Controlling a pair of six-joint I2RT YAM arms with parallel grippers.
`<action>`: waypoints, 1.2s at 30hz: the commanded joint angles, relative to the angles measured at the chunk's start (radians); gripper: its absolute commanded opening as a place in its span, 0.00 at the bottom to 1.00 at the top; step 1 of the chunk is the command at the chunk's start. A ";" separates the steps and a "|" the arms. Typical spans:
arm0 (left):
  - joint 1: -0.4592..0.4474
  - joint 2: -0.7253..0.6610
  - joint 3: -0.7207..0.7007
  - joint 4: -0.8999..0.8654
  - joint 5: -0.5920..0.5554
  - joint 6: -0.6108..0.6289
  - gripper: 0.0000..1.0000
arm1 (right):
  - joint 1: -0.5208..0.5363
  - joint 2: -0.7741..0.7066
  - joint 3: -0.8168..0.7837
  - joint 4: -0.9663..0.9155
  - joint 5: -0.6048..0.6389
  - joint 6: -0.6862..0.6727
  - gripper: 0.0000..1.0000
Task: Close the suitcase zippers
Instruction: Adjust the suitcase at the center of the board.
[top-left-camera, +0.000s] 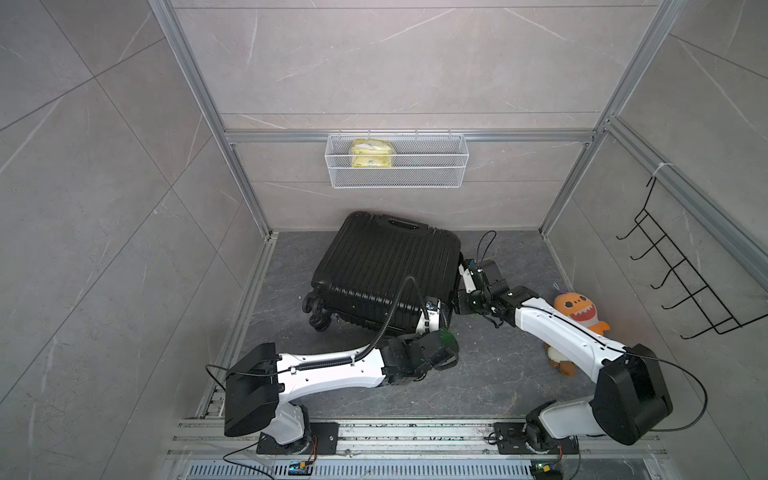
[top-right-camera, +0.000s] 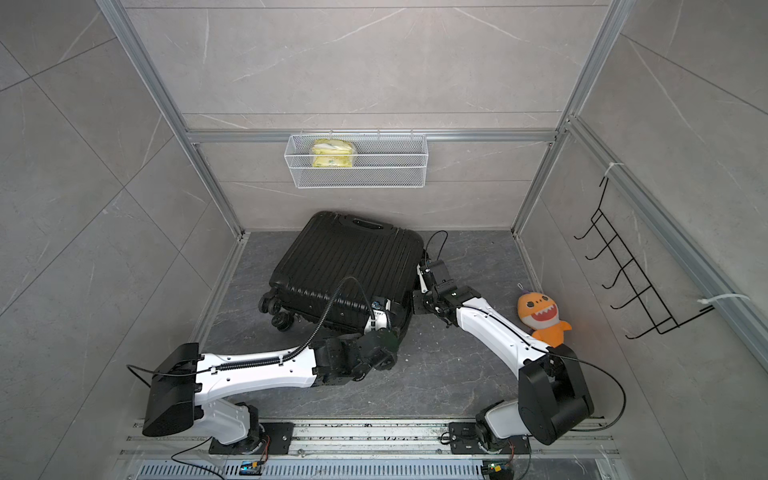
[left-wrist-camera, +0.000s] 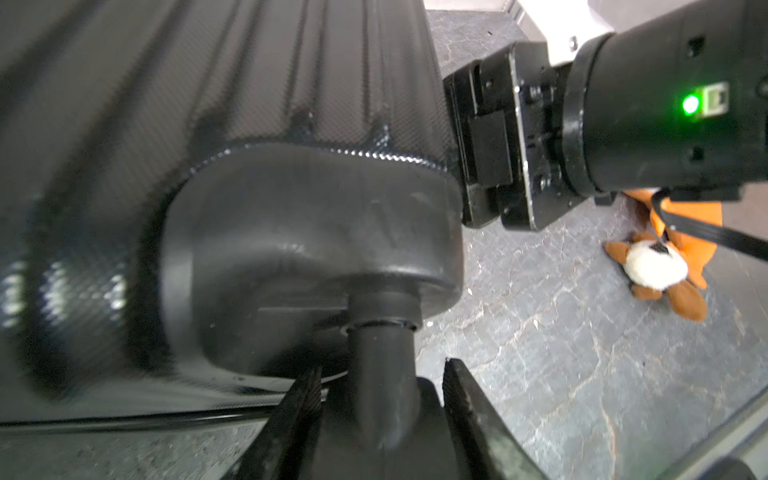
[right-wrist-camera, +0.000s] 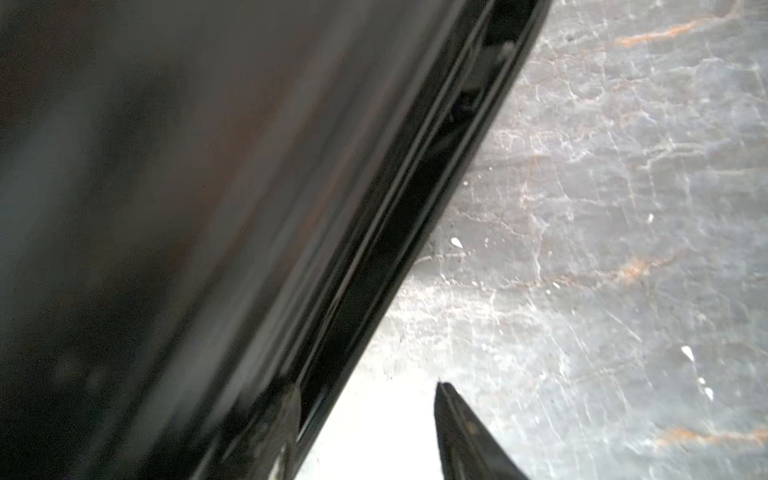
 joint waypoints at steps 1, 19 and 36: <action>0.007 0.021 0.062 0.247 0.230 -0.045 0.11 | 0.049 0.037 0.079 0.112 -0.160 -0.039 0.56; 0.128 0.135 0.228 0.272 0.208 -0.126 0.10 | 0.049 -0.361 -0.223 0.097 0.060 0.038 0.55; 0.211 0.141 0.347 0.169 0.151 -0.234 0.08 | 0.124 -0.575 -0.678 0.576 -0.029 0.175 0.47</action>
